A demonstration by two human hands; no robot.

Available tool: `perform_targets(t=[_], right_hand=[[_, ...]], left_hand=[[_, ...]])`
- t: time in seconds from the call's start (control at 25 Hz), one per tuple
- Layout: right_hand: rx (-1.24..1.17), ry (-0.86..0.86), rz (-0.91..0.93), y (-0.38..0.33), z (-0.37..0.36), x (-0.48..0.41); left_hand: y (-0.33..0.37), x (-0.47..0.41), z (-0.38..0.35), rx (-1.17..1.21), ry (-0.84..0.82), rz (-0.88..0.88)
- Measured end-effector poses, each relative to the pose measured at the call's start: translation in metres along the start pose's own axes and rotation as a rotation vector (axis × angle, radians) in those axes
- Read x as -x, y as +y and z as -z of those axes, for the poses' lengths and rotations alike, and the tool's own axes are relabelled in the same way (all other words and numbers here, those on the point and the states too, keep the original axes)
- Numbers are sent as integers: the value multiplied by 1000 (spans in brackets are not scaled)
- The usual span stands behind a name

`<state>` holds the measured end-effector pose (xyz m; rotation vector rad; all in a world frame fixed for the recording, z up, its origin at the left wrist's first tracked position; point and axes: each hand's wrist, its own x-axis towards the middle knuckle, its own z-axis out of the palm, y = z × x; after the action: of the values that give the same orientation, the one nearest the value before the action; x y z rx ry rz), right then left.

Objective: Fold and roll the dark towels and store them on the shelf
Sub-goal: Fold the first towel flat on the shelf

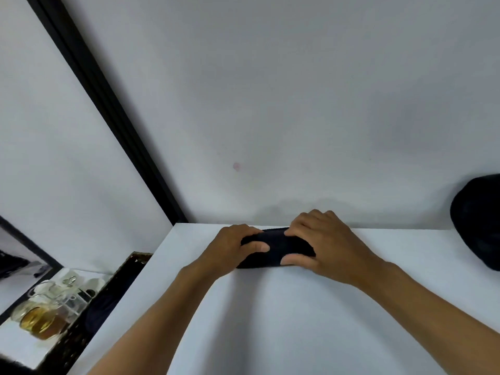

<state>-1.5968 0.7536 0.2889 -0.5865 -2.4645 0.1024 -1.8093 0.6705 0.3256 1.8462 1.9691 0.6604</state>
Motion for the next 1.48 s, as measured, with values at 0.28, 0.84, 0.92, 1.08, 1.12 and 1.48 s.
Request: perform_targets(t=[0.28,0.84,0.92,1.08,1.12,1.48], right_hand=[[-267,-101,-244,11,0,-13],[171,-128,-156,32,-12,-9],[151,-153,-215,29,-9,-10],[265,-106,-178,10,-11,-10],[279,-120,-167,5,-13,-13],[416,-173,5,-45,-69,-115]], left_hand=[[-1,-22,-6,-480,296,-259],[3,-57,-6,-320,-102,-87],[1,-56,-9,-371,-133,-100],[-12,-40,-9,-443,-13,-223],[-16,-37,-4,-503,10,-237],[-102,-32,61,-897,162,-136]])
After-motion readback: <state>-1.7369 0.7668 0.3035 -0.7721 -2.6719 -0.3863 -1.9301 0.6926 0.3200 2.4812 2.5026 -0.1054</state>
